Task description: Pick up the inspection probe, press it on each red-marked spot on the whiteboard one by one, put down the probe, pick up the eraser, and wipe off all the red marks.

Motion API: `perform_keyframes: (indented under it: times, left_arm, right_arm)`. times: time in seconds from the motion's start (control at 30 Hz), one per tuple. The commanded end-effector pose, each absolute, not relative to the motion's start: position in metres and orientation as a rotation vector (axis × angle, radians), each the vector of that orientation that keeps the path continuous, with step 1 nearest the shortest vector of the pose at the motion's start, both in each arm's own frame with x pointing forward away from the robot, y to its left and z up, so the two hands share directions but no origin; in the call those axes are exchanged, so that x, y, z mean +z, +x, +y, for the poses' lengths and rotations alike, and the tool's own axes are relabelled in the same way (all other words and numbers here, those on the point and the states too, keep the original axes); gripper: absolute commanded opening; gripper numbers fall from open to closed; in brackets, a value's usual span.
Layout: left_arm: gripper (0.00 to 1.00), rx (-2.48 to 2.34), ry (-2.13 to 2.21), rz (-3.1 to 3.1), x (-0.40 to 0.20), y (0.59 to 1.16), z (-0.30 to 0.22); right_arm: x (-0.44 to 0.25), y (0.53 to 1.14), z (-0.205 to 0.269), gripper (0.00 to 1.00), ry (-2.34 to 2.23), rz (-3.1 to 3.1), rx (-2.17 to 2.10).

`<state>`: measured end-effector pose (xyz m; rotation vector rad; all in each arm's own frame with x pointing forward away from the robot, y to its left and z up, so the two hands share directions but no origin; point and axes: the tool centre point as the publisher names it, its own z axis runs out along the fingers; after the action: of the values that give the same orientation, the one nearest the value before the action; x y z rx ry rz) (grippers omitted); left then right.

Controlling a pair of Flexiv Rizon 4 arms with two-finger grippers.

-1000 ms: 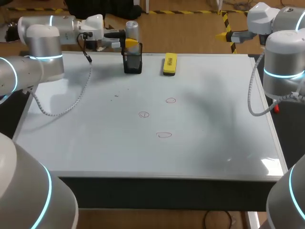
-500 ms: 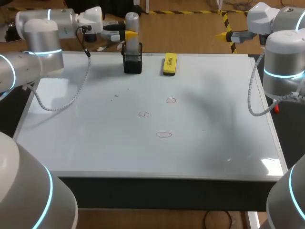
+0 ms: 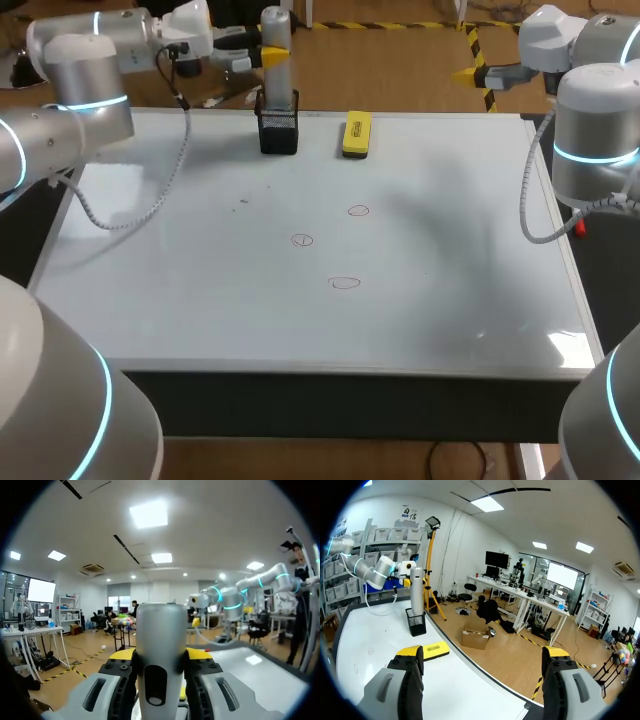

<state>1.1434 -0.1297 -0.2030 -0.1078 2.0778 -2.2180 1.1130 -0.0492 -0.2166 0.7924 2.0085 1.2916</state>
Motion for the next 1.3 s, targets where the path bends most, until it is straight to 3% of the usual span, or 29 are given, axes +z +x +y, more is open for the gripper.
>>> perform_keyframes:
  times: [0.03, 0.73, 1.3]
  left_arm:
    - [0.00, -2.182, -0.133, 2.068, -0.188, 1.135, -0.125]
    - [0.00, -2.167, -0.199, 2.033, -0.157, 1.085, -0.084]
    - [0.00, -2.126, -0.285, 2.009, -0.190, 1.052, -0.035]
  right_arm:
    - [-0.217, 1.114, -0.049, 1.00, 0.792, 2.010, 1.291]
    - [-0.217, 1.114, -0.049, 1.00, 0.792, 2.010, 1.291]
    - [-0.217, 1.114, -0.049, 1.00, 0.792, 2.010, 1.291]
